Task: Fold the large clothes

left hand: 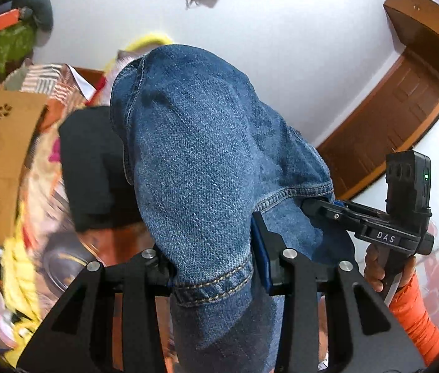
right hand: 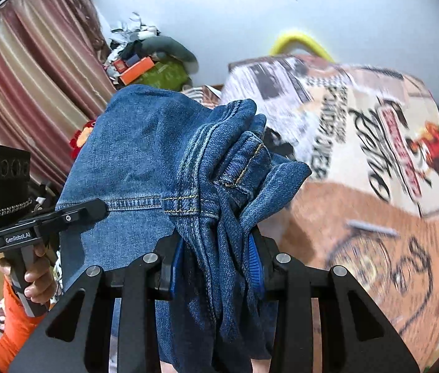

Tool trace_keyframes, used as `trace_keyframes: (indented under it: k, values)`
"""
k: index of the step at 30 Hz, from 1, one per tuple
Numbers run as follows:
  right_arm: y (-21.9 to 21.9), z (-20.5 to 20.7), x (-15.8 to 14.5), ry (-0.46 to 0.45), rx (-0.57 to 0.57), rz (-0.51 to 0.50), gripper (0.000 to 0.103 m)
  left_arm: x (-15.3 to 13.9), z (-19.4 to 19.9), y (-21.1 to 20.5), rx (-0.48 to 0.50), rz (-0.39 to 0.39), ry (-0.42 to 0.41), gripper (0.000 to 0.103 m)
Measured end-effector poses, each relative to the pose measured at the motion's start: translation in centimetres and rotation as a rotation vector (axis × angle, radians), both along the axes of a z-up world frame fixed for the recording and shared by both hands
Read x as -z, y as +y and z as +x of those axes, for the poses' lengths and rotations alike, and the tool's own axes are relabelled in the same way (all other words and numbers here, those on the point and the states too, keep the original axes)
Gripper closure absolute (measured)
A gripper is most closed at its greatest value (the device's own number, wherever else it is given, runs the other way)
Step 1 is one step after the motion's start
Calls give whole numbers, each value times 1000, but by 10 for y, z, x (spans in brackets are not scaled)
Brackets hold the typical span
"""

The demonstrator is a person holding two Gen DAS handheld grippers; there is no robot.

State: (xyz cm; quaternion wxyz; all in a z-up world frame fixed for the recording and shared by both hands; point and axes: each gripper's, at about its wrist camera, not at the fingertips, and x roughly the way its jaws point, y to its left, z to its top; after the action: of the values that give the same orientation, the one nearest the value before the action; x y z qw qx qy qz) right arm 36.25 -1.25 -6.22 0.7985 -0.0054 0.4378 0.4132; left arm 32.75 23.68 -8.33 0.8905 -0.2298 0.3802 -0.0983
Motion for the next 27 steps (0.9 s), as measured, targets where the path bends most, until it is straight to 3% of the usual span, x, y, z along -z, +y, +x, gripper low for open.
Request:
trace_keyframes:
  k: [5,11,18,22,27]
  values:
    - [36,19,-3,-15,-9,18,71,-17,22,41,-34,21,-32,64]
    - [75,44,4,-48,-1,19,71,-7,56,84,-84,0,-36,64]
    - [111,87,31,-21,34,12,71,35,110,122,-129,-24,7,64]
    - [132,112,62,16,67,-18,71,74,140,134,-167,15,83,63]
    - [143,136,94,90,117,-52,70,113,162,144,-188,25,171,54]
